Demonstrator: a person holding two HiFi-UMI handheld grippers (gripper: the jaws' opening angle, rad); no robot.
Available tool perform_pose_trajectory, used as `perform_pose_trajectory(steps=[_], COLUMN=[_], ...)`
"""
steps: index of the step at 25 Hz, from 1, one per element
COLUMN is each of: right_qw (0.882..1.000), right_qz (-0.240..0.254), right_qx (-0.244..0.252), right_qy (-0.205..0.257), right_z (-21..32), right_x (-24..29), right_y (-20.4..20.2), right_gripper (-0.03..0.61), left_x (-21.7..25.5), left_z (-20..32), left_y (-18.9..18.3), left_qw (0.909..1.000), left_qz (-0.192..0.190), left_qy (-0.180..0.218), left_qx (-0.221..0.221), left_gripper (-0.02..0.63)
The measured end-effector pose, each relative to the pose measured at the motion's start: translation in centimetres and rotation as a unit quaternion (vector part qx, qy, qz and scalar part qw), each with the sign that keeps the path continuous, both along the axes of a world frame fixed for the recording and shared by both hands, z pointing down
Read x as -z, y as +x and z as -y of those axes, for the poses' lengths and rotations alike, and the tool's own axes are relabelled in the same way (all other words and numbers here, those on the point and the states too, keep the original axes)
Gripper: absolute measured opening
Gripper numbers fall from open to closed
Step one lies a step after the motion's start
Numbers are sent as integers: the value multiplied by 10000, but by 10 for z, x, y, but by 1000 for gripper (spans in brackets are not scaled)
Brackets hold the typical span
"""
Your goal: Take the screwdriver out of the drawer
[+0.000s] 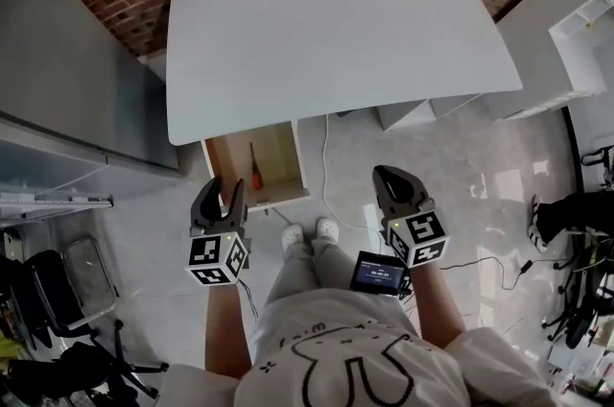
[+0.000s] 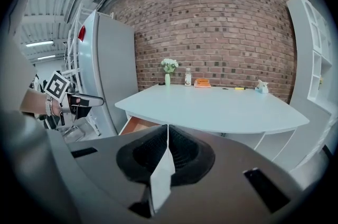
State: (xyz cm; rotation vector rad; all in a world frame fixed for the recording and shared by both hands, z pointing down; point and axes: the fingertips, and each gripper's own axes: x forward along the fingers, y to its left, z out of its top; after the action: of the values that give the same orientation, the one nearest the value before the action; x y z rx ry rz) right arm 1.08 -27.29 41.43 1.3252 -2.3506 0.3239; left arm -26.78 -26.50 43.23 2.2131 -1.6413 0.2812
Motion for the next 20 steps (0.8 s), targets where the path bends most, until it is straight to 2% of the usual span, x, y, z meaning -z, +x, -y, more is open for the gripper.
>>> perform_pose_trajectory(steps=[4,16,20], right_qw=[9995,9975,9969], right_qz=[-58,5,72], right_qx=[225,465,430], right_qy=[-198,-524,-650], right_z=[8,43,49], right_x=[-17,-88,-117], right_y=[1,0,1], right_gripper=[21,21,21], left_x=[-18,-96,-129], left_z=[1,16,18], left_y=[4,4,-7], left_qw=[9992,9967,9939], left_qz=[-245,-85,-95], left_qy=[-228,-722,-885], left_qx=[203,372,658], left_gripper=[190,193,192])
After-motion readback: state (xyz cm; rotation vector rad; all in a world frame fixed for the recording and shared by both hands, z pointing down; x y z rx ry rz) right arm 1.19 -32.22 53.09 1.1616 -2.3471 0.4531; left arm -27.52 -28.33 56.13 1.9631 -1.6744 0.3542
